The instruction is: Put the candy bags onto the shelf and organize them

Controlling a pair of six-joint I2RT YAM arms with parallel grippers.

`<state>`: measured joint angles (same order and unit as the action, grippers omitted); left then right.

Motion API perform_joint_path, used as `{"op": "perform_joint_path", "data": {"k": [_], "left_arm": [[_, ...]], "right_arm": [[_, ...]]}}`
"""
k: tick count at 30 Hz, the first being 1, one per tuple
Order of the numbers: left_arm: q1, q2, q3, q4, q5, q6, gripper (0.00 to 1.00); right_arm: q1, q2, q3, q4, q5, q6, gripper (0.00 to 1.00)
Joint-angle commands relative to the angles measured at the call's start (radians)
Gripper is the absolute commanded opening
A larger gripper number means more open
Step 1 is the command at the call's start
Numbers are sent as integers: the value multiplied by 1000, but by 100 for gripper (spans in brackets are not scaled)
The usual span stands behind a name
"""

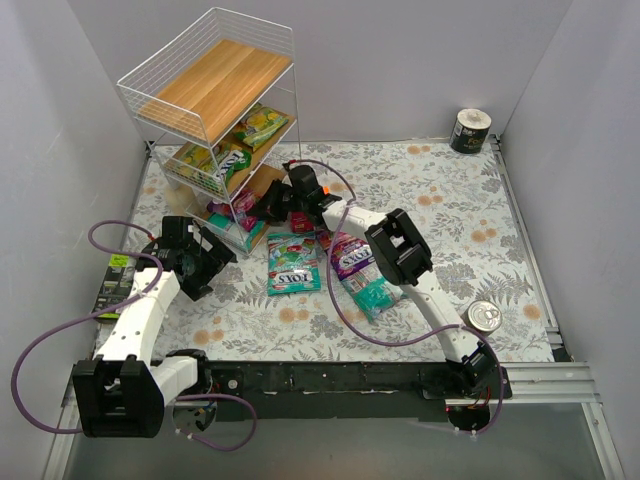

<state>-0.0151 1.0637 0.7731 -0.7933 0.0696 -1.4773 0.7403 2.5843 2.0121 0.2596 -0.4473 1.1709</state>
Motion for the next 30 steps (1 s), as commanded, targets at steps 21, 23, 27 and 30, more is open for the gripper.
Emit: {"op": "perform_joint_path", "data": {"k": [21,23,27,30], "left_arm": [[0,-8,-11,9,6,12,98],[0,-7,-8,9,6,12,98],[0,-10,-5,9,4,14,98],[0,-13,-5,5,1,15,98]], "right_arm": [[-30,-113,-47,-92,-14,-166,59],[-30,-139,-70,-89,-8,-172,59],[-35,-171,-85,-99,9,-175,60],[-39,-188,-92,-111,12,-174,62]]}}
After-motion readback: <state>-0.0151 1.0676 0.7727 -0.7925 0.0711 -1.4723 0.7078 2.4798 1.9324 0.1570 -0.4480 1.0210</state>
